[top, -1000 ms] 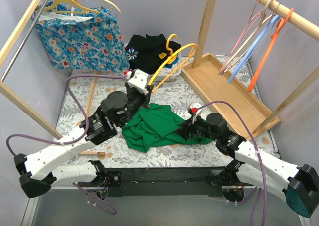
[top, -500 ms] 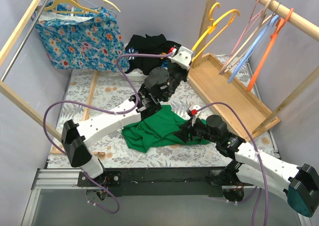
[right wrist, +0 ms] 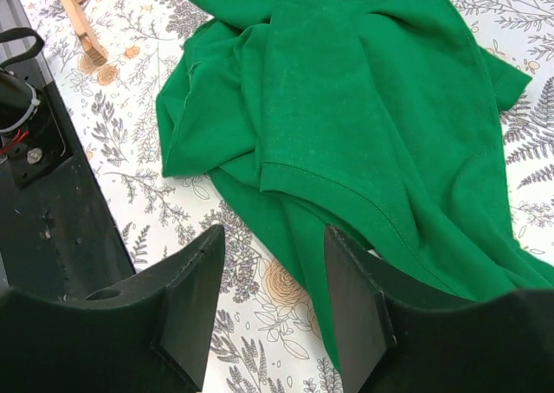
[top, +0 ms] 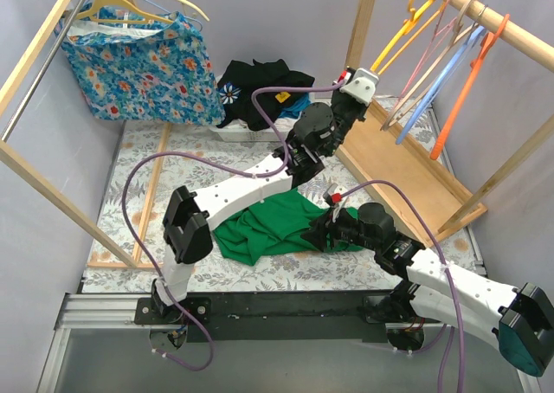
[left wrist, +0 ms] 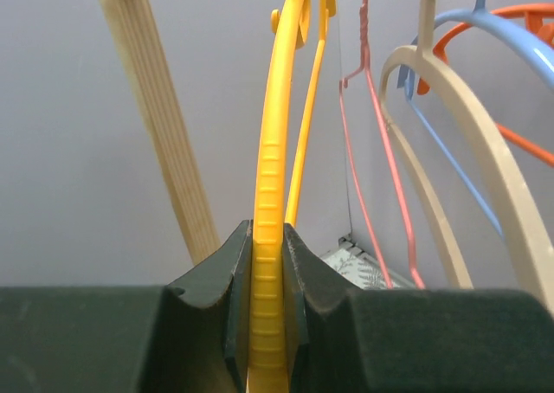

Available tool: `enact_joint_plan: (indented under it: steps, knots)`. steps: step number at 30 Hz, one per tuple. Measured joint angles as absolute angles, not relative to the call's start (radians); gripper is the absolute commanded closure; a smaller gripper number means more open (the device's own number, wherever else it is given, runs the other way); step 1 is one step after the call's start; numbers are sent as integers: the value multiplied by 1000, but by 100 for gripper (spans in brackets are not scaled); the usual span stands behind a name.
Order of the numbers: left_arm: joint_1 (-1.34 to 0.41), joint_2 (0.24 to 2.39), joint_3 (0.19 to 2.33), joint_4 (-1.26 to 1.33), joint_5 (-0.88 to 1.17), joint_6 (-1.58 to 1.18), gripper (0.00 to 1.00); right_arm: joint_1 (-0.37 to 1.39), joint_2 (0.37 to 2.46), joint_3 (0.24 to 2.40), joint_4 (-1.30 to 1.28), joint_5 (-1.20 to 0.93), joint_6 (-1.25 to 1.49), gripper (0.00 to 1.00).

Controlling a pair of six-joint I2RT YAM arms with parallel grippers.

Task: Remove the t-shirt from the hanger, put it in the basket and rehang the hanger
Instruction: Place the hanger at the clothesline.

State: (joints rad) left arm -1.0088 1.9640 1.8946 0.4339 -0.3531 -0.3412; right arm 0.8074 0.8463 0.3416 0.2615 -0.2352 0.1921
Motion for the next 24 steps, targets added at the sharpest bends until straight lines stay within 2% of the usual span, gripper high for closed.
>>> enact_joint_plan:
  steps: [12, 24]
  knots:
    - [-1006, 2270, 2303, 416, -294, -310, 100, 810, 843, 301, 285, -234, 203, 44]
    - [-950, 2316, 2353, 389, -195, -364, 100, 813, 836, 295, 295, -231, 207, 44]
